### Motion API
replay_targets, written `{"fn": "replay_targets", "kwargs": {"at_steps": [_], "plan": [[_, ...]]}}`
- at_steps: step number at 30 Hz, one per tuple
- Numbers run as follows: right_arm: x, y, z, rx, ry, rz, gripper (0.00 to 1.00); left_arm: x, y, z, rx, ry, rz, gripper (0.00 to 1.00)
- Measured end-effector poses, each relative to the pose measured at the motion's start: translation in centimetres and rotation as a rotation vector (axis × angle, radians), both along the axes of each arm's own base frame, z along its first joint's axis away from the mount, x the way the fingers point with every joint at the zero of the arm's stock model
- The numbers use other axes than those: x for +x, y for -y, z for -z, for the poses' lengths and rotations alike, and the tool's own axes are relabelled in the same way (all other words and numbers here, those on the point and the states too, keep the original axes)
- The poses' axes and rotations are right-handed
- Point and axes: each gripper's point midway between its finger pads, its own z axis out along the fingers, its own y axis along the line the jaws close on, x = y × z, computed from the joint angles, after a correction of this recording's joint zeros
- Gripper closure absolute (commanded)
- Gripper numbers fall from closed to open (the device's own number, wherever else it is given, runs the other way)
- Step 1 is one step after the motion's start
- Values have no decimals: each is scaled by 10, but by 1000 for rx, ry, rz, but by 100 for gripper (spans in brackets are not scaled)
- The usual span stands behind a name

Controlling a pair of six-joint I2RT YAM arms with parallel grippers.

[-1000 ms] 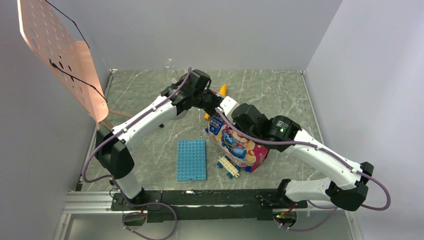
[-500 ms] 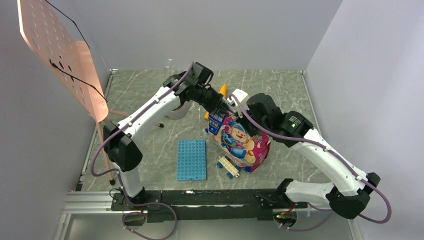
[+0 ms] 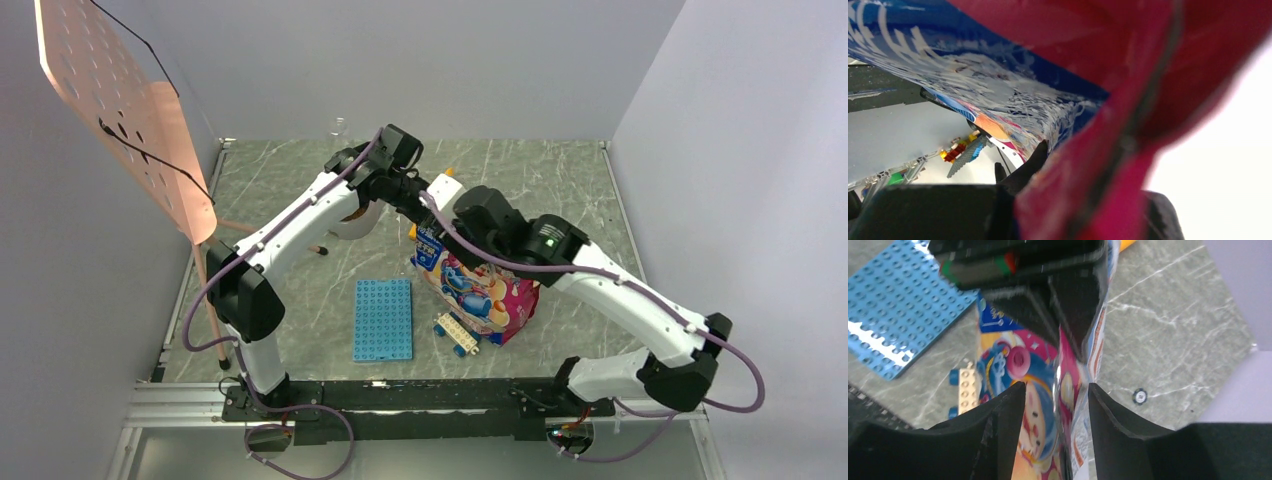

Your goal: Serve the pet food

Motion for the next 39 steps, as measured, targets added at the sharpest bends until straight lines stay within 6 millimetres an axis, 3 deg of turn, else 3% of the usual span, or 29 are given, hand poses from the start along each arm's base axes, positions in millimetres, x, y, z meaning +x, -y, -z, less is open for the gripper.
{"fn": "replay_targets", "kwargs": {"at_steps": [2,6,9,13,16,18,19,20,21,39], "plan": [[10,-4,-1,-37,41,32,72,0,0,0,-1,-7,-6,100],[31,0,3,-145,104,129,100,2,0,0,4,-14,-18,100],[31,0,7,-174,129,141,100,6,-1,0,3,-11,-35,100],[24,1,5,-75,117,116,100,3,-1,-1,-3,-23,-28,100],[23,1,5,-34,91,126,79,1,-1,-2,-3,-30,-24,100],[21,6,6,-28,75,140,75,2,-2,-2,0,-33,-28,100],[18,11,6,-31,67,147,75,3,-3,-2,0,-34,-30,100],[16,14,6,-31,65,151,83,3,-4,-2,0,-37,-31,100],[13,18,5,-33,61,155,100,3,-4,-1,1,-38,-32,100],[-1,29,0,88,11,121,100,2,-3,-6,-19,-43,-20,100]]}}
